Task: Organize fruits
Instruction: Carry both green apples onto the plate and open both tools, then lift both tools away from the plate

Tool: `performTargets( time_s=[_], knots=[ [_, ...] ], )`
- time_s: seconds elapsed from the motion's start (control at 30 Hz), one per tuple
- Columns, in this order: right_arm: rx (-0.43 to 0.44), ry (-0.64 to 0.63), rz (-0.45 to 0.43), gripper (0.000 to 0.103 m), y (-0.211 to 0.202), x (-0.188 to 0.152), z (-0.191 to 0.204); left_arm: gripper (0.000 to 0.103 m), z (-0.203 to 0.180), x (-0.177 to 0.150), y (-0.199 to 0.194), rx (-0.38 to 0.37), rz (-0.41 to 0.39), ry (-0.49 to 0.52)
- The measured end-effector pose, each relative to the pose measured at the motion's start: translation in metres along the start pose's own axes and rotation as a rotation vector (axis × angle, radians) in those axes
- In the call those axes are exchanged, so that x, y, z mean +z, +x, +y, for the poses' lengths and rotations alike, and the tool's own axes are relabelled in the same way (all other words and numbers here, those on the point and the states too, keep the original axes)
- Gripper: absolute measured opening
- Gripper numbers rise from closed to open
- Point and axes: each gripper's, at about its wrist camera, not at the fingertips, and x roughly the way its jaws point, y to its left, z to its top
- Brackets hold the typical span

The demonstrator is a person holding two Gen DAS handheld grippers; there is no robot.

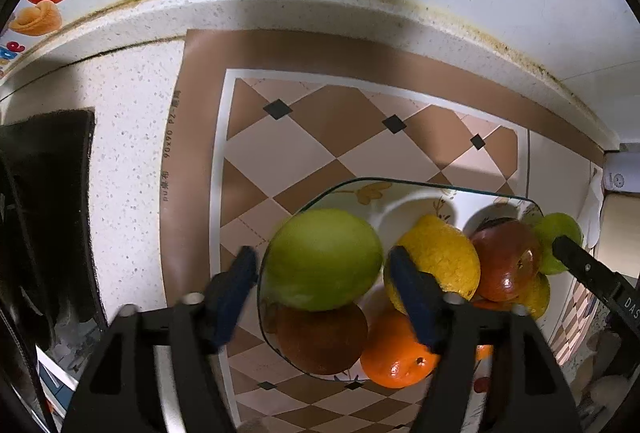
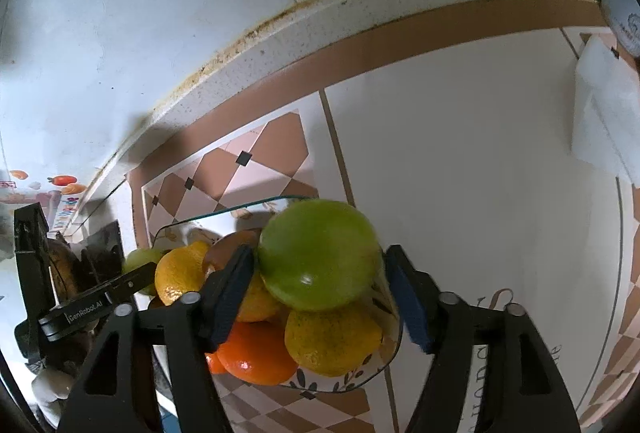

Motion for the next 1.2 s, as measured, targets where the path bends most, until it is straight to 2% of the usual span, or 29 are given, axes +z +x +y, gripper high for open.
performTargets(
  time_s=[0.03, 0.17, 0.27, 0.4, 0.57, 0.77, 1.2],
  knots=[
    [0.001, 0.001, 0.005, 0.076, 0.000, 0.000, 0.000, 0.087, -0.001, 0.001, -0.001, 0.001, -0.006, -0.001],
    [-0.008, -0.002, 0.008, 0.084, -0.002, -0.003, 0.003, 0.088, 0.001, -0.004, -0.013, 0.015, -0.030, -0.002],
    [-0.050, -0.039, -0.004, 0.096, -0.008, -0.012, 0.010, 0.088, 0.000, -0.014, -0.024, 0.032, -0.065, 0.010],
    [-0.184, -0.148, -0.040, 0.097, -0.017, -0.034, 0.027, 0.088, -0.003, -0.037, -0.039, 0.082, -0.132, 0.028],
    [-0.262, -0.237, -0.090, 0.097, -0.030, -0.067, 0.045, 0.088, -0.010, -0.068, -0.056, 0.146, -0.196, 0.072],
    [-0.277, -0.271, -0.138, 0.097, -0.054, -0.104, 0.055, 0.088, -0.012, -0.108, -0.076, 0.150, -0.252, 0.100],
    [-0.254, -0.333, -0.300, 0.097, -0.133, -0.185, 0.077, 0.088, -0.020, -0.197, -0.151, 0.097, -0.452, 0.119]
  ],
)
